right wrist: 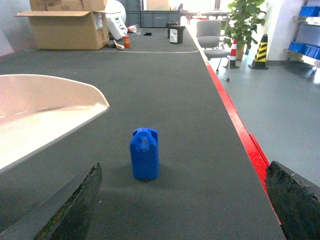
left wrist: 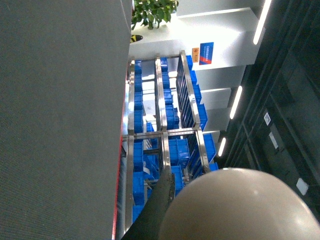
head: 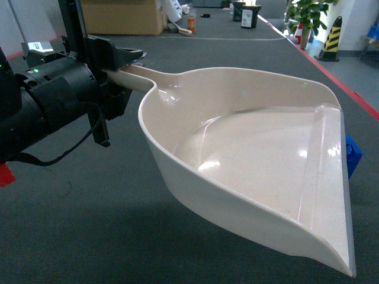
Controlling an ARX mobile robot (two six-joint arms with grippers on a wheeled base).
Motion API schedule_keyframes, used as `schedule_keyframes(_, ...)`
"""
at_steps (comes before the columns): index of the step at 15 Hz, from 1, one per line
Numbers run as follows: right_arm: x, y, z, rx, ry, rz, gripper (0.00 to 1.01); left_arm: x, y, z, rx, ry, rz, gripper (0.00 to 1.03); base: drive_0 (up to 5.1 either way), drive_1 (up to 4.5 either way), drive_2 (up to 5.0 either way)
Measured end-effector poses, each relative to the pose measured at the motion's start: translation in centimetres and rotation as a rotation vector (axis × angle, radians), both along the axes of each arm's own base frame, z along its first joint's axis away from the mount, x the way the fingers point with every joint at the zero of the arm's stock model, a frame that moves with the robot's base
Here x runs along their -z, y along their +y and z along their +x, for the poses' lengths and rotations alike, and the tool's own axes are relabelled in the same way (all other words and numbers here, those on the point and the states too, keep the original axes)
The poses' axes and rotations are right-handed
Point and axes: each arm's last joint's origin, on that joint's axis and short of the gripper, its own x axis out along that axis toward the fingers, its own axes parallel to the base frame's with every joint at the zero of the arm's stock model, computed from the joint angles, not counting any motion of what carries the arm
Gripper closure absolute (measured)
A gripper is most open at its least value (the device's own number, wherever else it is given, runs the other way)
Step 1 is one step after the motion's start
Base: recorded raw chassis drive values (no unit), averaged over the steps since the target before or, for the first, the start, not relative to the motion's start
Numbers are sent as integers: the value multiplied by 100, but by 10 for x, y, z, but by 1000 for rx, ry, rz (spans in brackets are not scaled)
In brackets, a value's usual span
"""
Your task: Place part in tray to right shelf
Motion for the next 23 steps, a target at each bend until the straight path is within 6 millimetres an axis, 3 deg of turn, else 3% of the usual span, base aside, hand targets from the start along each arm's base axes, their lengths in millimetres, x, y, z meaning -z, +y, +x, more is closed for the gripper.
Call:
schedule_keyframes(9, 0, 0, 0, 0, 0, 0, 3, 0, 1, 0, -5, -6, 9, 91, 0, 0, 0)
schedule_keyframes(10, 2, 1, 0, 66, 164, -15, 3, 0, 2, 0, -6, -5, 9, 91, 0, 0, 0)
schedule_keyframes(11, -9, -6, 21, 160, 350, -45, 3, -1, 2, 0, -5, -10, 10, 91, 0, 0, 0)
schedule_keyframes(12, -18, -17, 52, 117, 384, -40, 3, -1, 2, 0, -4, -8, 13, 91, 0, 0, 0)
schedule_keyframes(17, -7, -29, 153, -129, 491, -124, 3, -1, 2, 0, -4, -9, 13, 91, 0, 0, 0)
schedule_keyframes(18, -7, -29, 155, -132, 494, -126, 3, -1, 2, 0, -4, -9, 13, 91, 0, 0, 0)
schedule_keyframes(23, 14, -20, 221, -326, 608, -185, 3, -1, 2, 0, -4, -9, 13, 91, 0, 0, 0)
